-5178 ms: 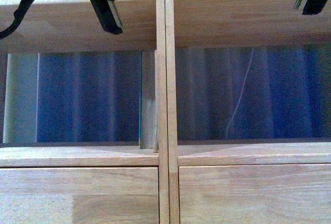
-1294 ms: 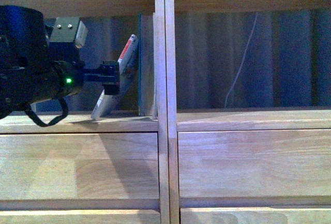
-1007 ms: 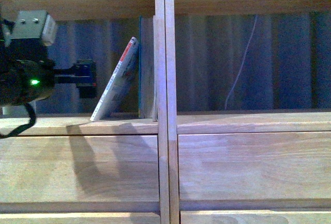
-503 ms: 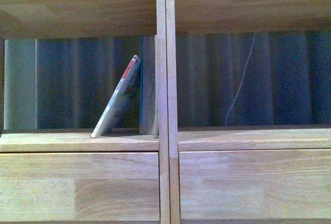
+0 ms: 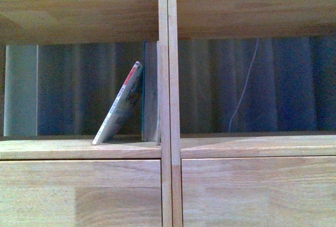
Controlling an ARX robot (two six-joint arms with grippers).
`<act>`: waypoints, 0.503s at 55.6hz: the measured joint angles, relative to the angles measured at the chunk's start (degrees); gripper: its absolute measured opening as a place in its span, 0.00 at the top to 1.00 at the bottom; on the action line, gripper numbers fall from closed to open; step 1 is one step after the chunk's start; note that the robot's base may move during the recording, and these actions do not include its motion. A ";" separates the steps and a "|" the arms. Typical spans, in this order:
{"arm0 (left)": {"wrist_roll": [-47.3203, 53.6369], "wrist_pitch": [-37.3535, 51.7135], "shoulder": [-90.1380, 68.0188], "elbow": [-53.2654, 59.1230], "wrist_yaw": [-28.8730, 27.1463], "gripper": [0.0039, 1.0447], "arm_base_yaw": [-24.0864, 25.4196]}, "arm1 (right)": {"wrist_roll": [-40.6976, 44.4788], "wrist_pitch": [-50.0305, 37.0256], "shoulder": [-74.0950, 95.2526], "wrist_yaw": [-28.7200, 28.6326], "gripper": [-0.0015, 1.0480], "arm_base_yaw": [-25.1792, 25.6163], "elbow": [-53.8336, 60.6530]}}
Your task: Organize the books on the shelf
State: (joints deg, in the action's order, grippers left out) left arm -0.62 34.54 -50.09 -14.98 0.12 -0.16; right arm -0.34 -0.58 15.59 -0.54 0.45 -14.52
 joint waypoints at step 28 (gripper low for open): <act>0.00 -3.82 13.73 9.49 -0.09 0.98 0.02 | 0.00 1.77 -10.10 0.33 0.97 -0.26 8.39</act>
State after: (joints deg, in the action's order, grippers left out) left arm -0.62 30.72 -36.36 -5.50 0.03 -0.14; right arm -0.34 1.19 5.50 -0.21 0.19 -6.13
